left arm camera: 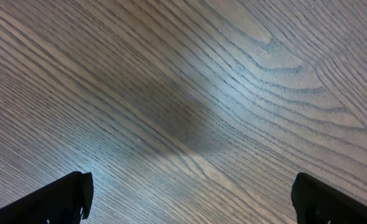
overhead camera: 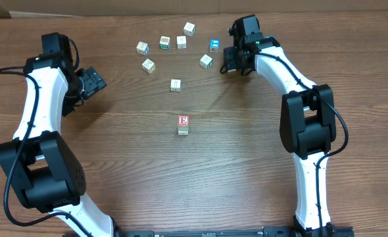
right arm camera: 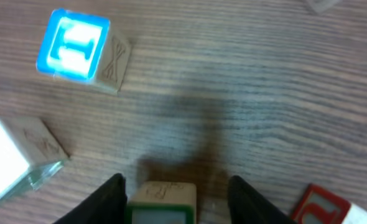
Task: Form a tower
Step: 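Move the right gripper over the green-bordered block at the back right, then lower the right gripper around the green-bordered block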
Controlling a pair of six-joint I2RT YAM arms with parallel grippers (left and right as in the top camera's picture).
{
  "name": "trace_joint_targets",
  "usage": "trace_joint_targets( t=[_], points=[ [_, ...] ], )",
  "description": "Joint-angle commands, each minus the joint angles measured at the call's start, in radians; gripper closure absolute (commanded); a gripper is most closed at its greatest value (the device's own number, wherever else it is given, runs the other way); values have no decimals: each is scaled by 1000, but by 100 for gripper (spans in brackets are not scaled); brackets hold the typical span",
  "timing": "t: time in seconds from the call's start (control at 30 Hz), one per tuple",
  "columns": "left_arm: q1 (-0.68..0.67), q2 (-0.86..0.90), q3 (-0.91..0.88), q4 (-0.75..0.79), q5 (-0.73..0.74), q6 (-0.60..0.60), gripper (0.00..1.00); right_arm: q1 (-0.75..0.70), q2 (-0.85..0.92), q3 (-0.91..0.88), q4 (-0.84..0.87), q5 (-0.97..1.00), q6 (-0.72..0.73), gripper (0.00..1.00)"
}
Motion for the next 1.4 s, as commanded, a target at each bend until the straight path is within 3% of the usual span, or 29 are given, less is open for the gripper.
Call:
trace_joint_targets(
  t=[0.0, 0.1, 0.53, 0.77, 1.07, 1.37],
  points=[
    [-3, 5, 8, 0, 0, 11, 1, 2, 2, -3, -13, -14, -22, 66],
    [-3, 5, 8, 0, 0, 11, 1, 2, 2, -3, -33, -14, -21, 74],
    [-3, 5, 8, 0, 0, 11, 0, 25, -171, 94, -311, -14, 20, 76],
    [-3, 5, 8, 0, 0, 11, 1, 69, -238, 87, -476, -17, 195, 76],
    [-3, 5, 8, 0, 0, 11, 0, 131, -238, -43, -476, -18, 239, 76],
    [-3, 5, 8, 0, 0, 11, 0, 169, -237, -233, -302, 16, 238, 74]
  ],
)
